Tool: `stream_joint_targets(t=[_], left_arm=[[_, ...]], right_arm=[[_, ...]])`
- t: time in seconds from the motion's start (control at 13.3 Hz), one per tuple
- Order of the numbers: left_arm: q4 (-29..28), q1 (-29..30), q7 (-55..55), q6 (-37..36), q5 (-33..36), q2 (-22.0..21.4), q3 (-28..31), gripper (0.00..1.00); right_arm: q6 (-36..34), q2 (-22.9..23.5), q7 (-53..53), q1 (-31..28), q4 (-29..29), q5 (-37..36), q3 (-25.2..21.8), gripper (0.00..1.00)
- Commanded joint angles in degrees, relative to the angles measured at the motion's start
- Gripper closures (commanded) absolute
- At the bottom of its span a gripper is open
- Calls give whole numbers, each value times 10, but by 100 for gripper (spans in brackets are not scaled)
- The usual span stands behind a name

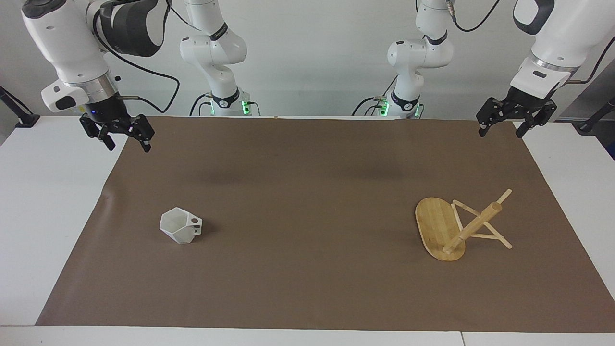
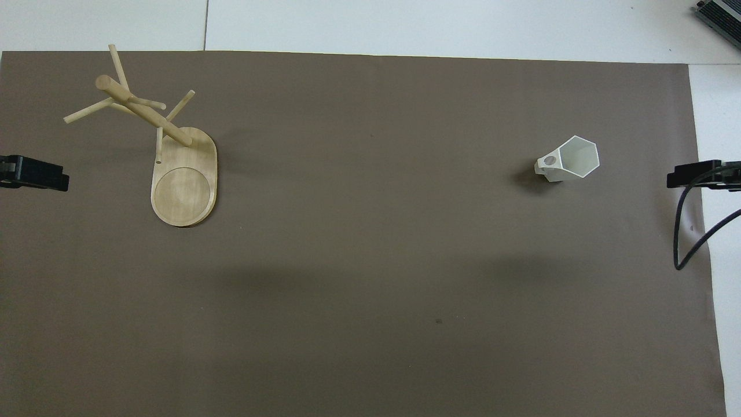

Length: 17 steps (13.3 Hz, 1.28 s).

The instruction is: Hang cup on rack

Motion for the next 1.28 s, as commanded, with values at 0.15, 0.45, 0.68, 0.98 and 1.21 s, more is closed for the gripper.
stream_joint_targets(t=[0.15, 0.45, 0.68, 0.98, 1.21], left_arm=[[-18, -2, 8, 13, 7, -14, 0, 0], [-18, -2, 8, 13, 7, -15, 0, 0], [-18, -2, 9, 13, 7, -15, 0, 0], [-18, -1, 2, 12, 7, -15, 0, 0], [-18, -12, -2, 12, 6, -14, -1, 0]], right_arm=[[5, -13, -11, -1, -16, -7, 2, 0], [22, -13, -15, 5, -24, -7, 5, 0], [68, 1, -39, 5, -36, 4, 6, 0], [143, 73, -45, 4, -38, 21, 7, 0], [226, 138, -73, -2, -38, 62, 7, 0]])
